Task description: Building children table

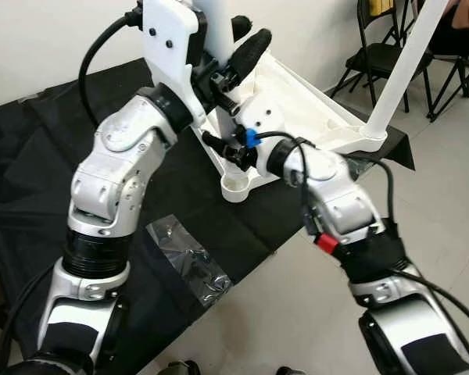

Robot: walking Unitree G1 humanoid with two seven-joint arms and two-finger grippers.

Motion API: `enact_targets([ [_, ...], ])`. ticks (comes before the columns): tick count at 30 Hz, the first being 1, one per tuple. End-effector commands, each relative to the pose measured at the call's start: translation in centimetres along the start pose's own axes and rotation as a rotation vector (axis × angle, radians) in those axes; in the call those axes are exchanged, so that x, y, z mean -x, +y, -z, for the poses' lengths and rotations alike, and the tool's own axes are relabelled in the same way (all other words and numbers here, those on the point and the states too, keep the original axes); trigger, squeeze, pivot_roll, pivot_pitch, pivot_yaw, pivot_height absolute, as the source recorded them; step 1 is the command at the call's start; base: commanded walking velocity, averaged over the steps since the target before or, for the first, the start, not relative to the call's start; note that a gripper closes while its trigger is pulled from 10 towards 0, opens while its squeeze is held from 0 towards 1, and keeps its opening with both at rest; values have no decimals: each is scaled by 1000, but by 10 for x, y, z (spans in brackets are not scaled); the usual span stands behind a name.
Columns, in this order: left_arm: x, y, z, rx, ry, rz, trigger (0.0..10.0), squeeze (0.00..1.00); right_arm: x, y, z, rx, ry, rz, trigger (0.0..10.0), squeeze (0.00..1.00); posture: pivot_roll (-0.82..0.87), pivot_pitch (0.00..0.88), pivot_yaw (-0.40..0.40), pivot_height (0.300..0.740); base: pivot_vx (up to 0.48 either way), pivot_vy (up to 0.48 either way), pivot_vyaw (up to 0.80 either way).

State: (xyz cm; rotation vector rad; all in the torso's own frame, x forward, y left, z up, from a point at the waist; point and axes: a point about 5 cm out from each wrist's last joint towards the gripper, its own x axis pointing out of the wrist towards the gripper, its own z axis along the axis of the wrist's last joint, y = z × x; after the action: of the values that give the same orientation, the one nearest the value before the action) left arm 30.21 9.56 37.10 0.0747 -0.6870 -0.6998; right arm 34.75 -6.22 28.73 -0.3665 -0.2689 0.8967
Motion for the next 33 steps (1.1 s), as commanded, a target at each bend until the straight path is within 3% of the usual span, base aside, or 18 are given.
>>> enact_targets([
  [1,-2,-7,-11,-1,-38,103,0,0,3,6,-15,9,-88,-159,10000,1000,5,112,12,740,0,0,0],
  [2,-2,-7,-11,-1,-38,103,0,0,3,6,-15,9,-88,-159,10000,1000,5,112,12,740,0,0,0],
  [4,-4,-17,-14,13,-39,267,0,0,16,-3,-23,54,-117,-303,10000,1000,4,109,11,740,0,0,0],
  [5,-5,-22,-16,22,-36,343,0,0,20,-8,-23,107,-89,-359,10000,498,5,106,9,740,0,0,0],
  [7,-6,-24,-16,27,-33,381,0,0,22,-11,-22,142,-61,-382,10000,498,5,106,9,740,0,0,0],
  [8,-7,-29,-19,41,-34,431,0,0,23,-14,-20,176,-35,-405,10000,0,6,105,8,740,0,0,0],
  [21,-11,-55,-32,98,-57,613,0,0,24,-11,-8,207,53,-535,10000,0,8,105,9,740,0,0,0],
  [26,-10,-53,-32,99,-60,629,0,0,22,-9,-4,206,54,-572,9961,0,8,106,8,740,0,0,0],
  [27,-10,-51,-33,102,-62,626,0,0,22,-7,-3,201,48,-583,2275,0,8,106,8,740,0,0,0],
  [28,-10,-49,-33,106,-65,621,0,0,22,-6,-1,194,46,-591,0,0,9,106,11,740,0,0,0],
  [33,-9,-48,-34,123,-72,612,0,0,22,-4,3,182,50,-602,0,0,8,105,14,740,0,0,0],
])
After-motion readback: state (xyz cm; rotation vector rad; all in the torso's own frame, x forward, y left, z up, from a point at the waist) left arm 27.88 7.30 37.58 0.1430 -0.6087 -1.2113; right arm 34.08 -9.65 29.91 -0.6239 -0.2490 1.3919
